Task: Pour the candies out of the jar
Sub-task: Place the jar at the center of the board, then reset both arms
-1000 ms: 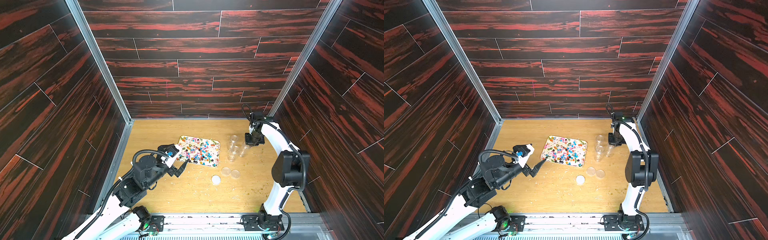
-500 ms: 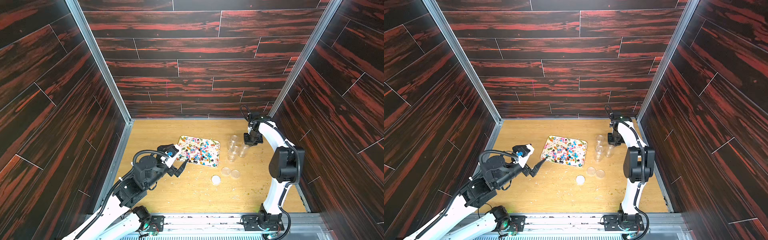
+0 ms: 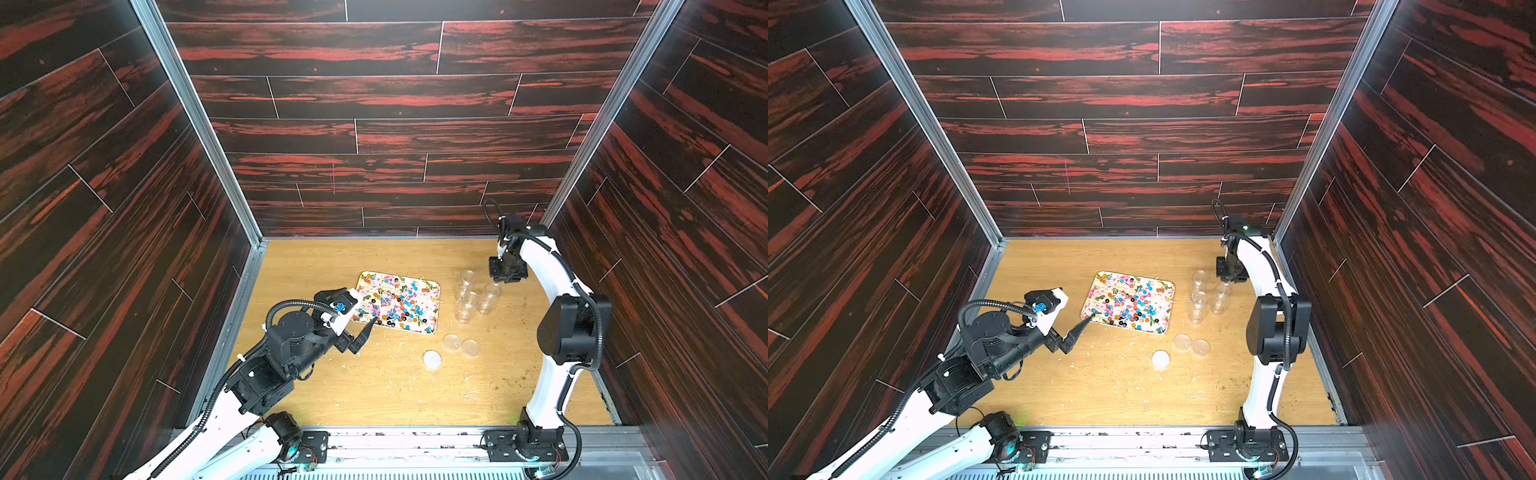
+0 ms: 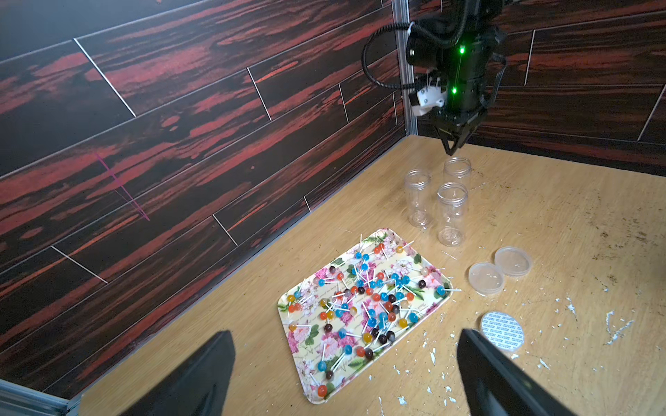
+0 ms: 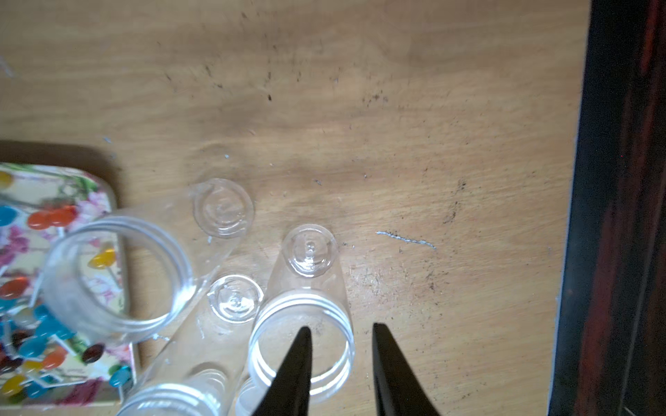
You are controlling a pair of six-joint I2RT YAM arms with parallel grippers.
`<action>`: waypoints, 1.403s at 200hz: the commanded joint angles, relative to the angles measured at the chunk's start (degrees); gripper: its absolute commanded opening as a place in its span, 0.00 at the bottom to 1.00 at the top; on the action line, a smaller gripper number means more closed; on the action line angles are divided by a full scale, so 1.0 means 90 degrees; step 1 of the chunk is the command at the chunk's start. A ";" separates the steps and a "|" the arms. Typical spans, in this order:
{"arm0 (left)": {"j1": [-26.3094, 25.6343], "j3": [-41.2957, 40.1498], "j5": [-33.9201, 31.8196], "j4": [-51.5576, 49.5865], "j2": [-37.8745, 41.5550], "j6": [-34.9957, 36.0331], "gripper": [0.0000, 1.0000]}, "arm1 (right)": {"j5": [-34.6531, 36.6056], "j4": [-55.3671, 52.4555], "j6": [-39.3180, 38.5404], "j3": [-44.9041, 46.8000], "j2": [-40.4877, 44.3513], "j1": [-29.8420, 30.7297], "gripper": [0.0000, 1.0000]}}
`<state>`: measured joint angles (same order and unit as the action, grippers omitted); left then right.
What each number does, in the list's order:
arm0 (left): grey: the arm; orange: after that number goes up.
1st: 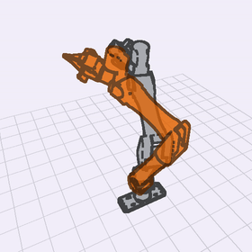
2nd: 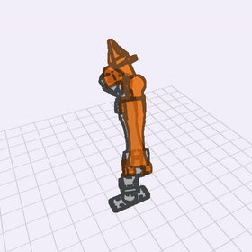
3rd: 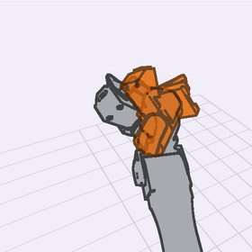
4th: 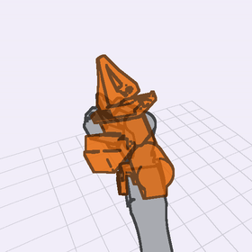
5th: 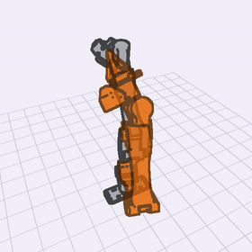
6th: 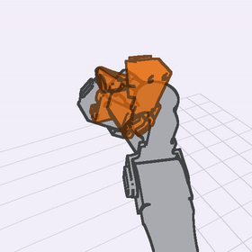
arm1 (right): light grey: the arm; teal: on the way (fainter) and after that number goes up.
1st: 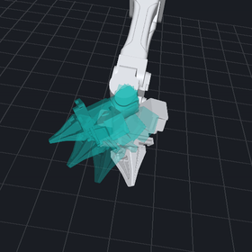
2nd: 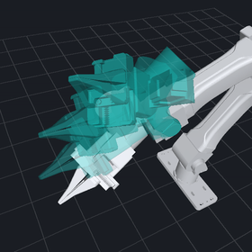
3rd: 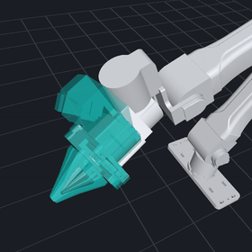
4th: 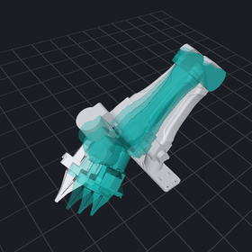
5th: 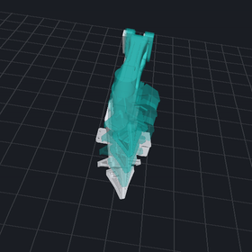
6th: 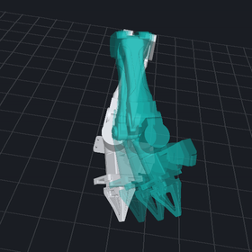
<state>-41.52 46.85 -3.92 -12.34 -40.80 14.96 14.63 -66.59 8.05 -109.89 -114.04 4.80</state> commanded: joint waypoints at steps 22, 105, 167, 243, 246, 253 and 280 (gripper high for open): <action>0.0028 -0.0051 -0.0324 0.0148 -0.0003 -0.0137 1.00 | 0.0171 -0.0080 0.0036 -0.0585 0.0877 -0.0191 0.41; 0.0272 -0.1023 -0.3135 0.1770 -0.0181 -0.0817 1.00 | -0.0172 0.5490 0.0865 0.5275 0.4175 -0.1926 0.99; 0.2004 -0.1848 -0.4748 0.2644 -0.1868 -0.2101 1.00 | -0.0498 1.1079 0.0571 0.9815 0.5059 -0.1930 0.99; 0.2851 -0.2121 -0.4560 0.4461 -0.4332 -0.2179 1.00 | -0.0523 1.5192 0.0091 1.1010 0.3577 -0.1321 0.99; 0.2897 -0.2101 -0.4445 0.4478 -0.4332 -0.2182 1.00 | -0.0466 1.5398 0.0049 1.1039 0.3436 -0.1258 0.99; 0.3015 -0.2138 -0.4104 0.4688 -0.4349 -0.2166 1.00 | -0.0437 1.5838 -0.0089 1.1124 0.3115 -0.1132 0.99; 0.3438 -0.2153 -0.3272 0.5033 -0.4447 -0.2164 1.00 | -0.0015 1.6547 -0.0532 1.1211 0.2684 -0.0680 0.99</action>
<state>-13.26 26.89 -39.92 26.87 -80.44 -2.74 10.94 71.53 8.05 -10.02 -88.40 -3.75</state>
